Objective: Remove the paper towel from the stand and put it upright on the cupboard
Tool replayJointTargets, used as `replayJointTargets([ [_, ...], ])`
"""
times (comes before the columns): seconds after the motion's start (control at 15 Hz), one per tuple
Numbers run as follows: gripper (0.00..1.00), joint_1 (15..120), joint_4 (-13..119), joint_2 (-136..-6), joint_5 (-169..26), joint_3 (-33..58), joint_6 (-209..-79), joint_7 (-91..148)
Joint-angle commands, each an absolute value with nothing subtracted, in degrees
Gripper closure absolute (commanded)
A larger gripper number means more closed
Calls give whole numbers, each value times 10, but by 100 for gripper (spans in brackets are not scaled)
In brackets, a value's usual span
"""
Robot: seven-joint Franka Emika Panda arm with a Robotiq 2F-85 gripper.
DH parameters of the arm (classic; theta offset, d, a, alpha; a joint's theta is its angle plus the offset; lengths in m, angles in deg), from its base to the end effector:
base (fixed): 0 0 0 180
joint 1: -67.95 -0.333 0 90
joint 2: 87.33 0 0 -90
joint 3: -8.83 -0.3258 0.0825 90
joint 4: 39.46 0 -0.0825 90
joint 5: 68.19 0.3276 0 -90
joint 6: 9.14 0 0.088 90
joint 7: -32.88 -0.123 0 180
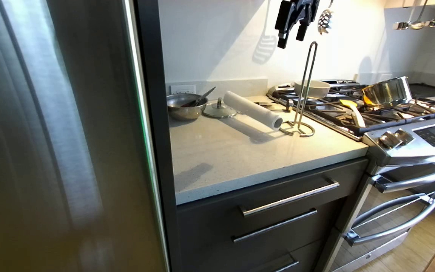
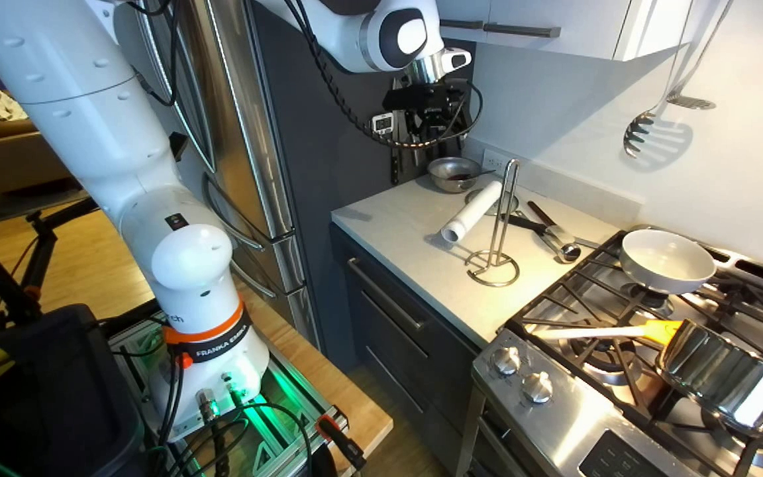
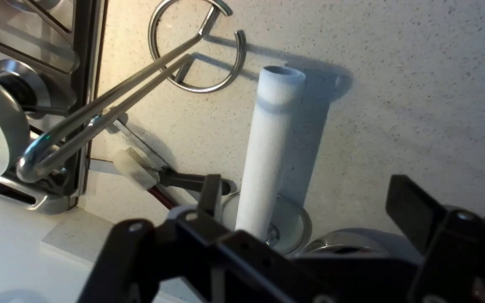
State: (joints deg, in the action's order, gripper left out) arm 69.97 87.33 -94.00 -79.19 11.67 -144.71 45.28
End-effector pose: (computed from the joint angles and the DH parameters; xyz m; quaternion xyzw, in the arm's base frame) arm 0.4845 -0.0463 0.4783 0.9806 0.1233 0.1215 0.0921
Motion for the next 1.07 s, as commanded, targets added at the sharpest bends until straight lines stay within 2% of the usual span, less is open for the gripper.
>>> replayJointTargets([
  [0.0,0,700,888,-957,-783,118,-1437,456],
  [1.0,0,701,895,-909,-731,119,-1411,476],
])
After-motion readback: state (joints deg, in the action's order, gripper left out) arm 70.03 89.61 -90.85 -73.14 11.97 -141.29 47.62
